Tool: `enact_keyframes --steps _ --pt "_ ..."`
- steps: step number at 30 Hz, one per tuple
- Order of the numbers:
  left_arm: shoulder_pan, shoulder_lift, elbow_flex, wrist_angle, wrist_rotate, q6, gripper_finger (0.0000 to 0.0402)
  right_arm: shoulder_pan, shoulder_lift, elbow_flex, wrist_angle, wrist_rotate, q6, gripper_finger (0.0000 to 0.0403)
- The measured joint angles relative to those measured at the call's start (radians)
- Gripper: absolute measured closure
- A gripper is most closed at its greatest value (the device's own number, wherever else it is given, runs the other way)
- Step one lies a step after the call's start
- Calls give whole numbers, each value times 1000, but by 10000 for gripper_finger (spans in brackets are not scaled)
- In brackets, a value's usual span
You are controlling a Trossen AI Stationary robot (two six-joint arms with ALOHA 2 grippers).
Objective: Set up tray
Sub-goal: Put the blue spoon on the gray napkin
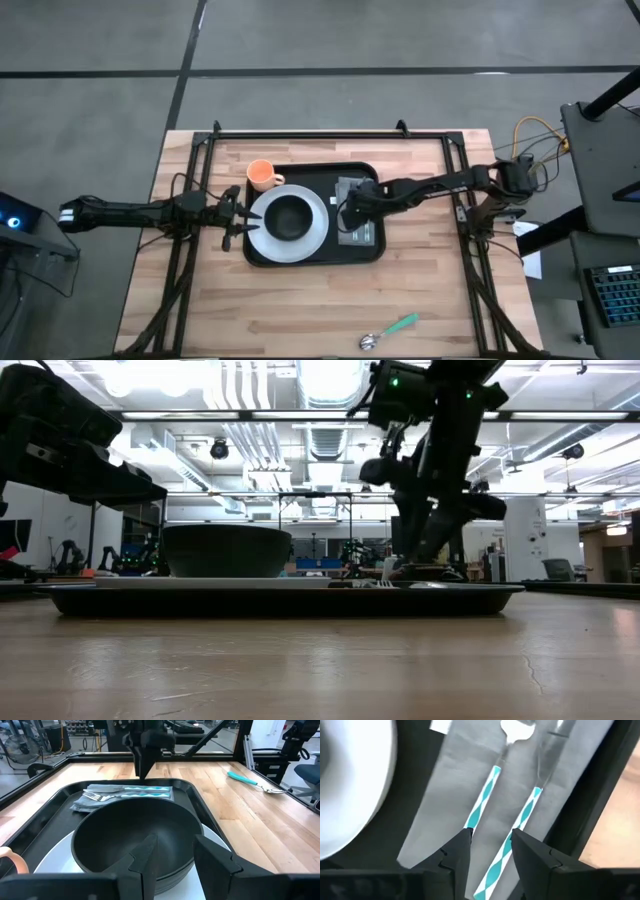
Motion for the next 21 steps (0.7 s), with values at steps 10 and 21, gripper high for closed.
enact_keyframes --steps 10,21 --pt "0 0 0 0 0 0 297 36 -32 0 2 -84 -198 282" --pt "0 0 0 0 0 0 297 73 -32 0 2 -108 -417 286"
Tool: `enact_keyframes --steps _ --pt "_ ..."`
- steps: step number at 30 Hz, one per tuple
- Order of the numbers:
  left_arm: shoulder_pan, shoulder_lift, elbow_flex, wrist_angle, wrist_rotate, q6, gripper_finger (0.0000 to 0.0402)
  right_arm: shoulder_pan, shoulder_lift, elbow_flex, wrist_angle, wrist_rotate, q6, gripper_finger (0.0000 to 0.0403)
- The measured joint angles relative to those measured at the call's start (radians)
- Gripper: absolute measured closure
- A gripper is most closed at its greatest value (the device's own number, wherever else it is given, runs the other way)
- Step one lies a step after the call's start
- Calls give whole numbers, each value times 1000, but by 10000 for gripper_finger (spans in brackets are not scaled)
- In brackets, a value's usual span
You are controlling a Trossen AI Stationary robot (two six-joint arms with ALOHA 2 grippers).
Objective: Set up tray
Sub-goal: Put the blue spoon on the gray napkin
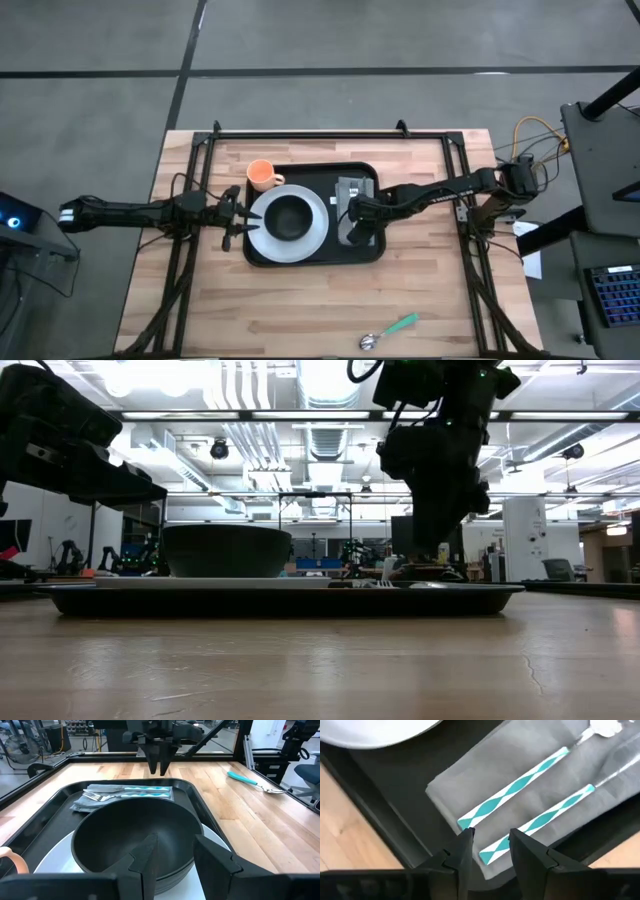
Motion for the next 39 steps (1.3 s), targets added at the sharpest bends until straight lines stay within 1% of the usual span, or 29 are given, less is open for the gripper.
enact_keyframes --steps 7,15,22,32,39 --pt "0 0 0 0 0 0 297 21 0 0 3 -50 -121 293" --pt "0 0 0 0 0 0 297 79 0 0 2 -110 -199 290" --pt "0 0 0 0 0 0 297 178 0 0 1 -159 -235 289" --pt "0 0 0 0 0 0 297 321 0 0 -2 -161 -252 298" --pt "0 0 0 0 0 0 297 414 0 0 -3 -161 -279 293"
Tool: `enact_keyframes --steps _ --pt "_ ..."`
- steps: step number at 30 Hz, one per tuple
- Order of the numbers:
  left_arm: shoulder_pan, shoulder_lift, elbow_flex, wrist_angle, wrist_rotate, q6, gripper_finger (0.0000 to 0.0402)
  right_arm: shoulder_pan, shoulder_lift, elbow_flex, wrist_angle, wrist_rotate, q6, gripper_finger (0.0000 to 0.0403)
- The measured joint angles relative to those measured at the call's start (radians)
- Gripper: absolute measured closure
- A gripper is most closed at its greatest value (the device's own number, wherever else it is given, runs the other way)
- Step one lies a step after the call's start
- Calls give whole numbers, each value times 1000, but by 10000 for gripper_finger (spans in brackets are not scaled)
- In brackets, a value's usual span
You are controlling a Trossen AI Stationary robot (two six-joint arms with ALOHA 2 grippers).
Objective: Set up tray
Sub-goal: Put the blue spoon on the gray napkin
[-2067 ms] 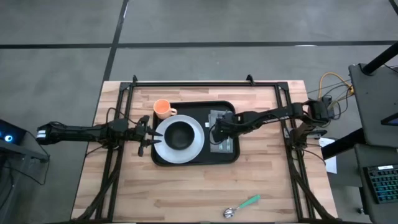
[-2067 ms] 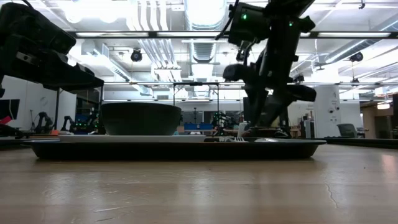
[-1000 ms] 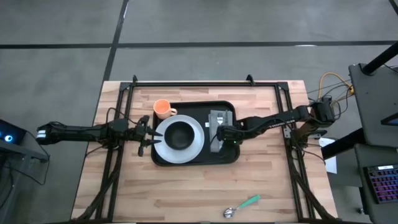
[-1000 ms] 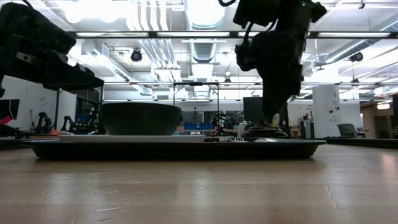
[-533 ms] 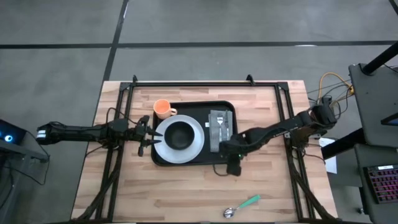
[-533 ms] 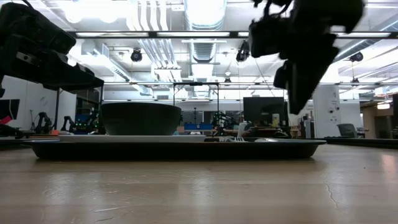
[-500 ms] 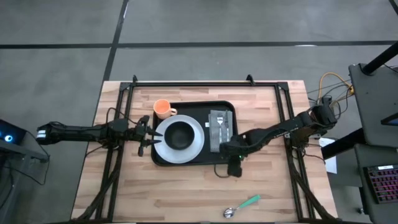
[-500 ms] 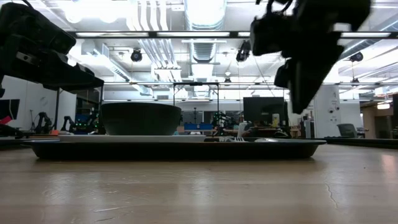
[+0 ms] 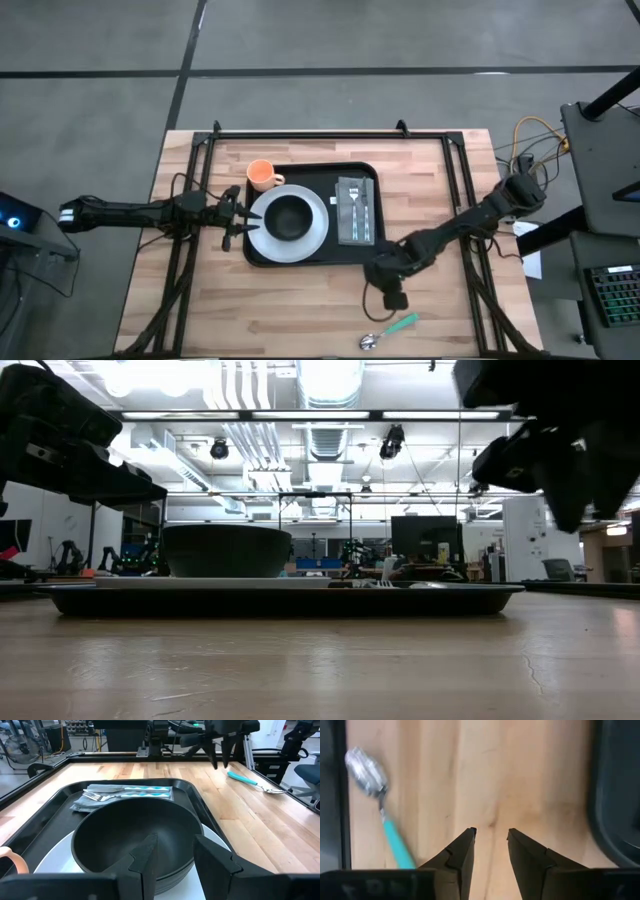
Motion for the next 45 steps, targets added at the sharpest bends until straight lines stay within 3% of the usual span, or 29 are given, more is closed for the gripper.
enact_keyframes --steps 16,34,45 --pt "0 0 0 0 0 0 297 225 0 0 47 0 -59 282" --pt "0 0 0 0 0 0 297 301 102 1 184 11 -20 246" --pt "0 0 0 0 0 0 297 327 173 1 195 12 -20 255"
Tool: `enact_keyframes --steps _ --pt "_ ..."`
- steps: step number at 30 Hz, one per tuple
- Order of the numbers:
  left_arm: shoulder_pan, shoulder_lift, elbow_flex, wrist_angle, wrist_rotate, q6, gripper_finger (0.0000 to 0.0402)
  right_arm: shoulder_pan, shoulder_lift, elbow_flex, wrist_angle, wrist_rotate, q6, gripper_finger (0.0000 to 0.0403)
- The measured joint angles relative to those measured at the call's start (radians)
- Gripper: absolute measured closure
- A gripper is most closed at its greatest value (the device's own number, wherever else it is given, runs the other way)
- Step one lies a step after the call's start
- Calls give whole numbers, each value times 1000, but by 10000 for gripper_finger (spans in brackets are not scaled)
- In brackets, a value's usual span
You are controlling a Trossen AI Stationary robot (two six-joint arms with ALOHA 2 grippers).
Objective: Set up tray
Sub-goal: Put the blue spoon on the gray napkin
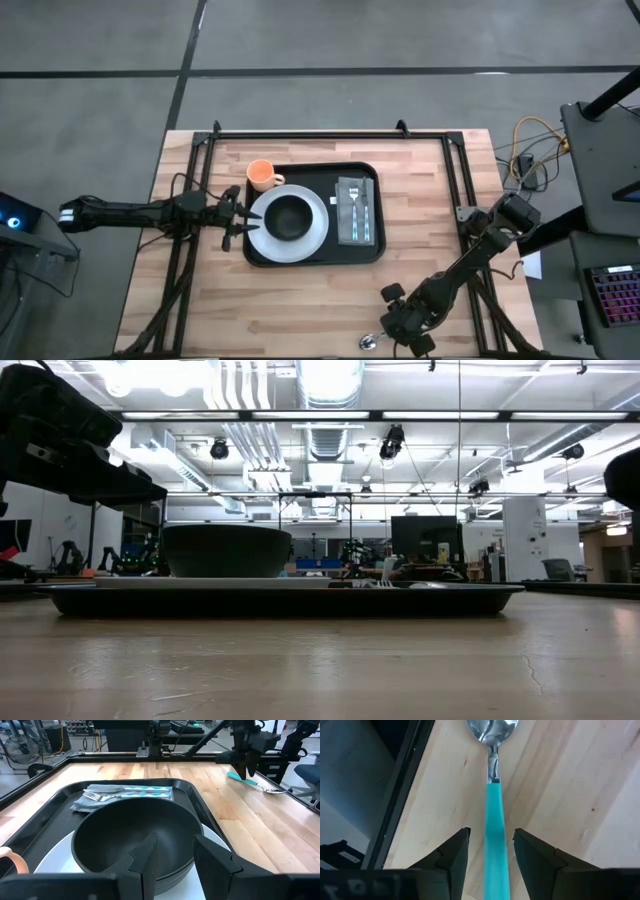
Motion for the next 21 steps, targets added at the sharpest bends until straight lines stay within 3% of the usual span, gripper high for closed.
enact_keyframes --steps 12,21 --pt "0 0 0 0 0 0 297 18 52 2 18 0 0 263" --pt "0 0 0 0 0 0 297 17 59 3 16 0 5 298"
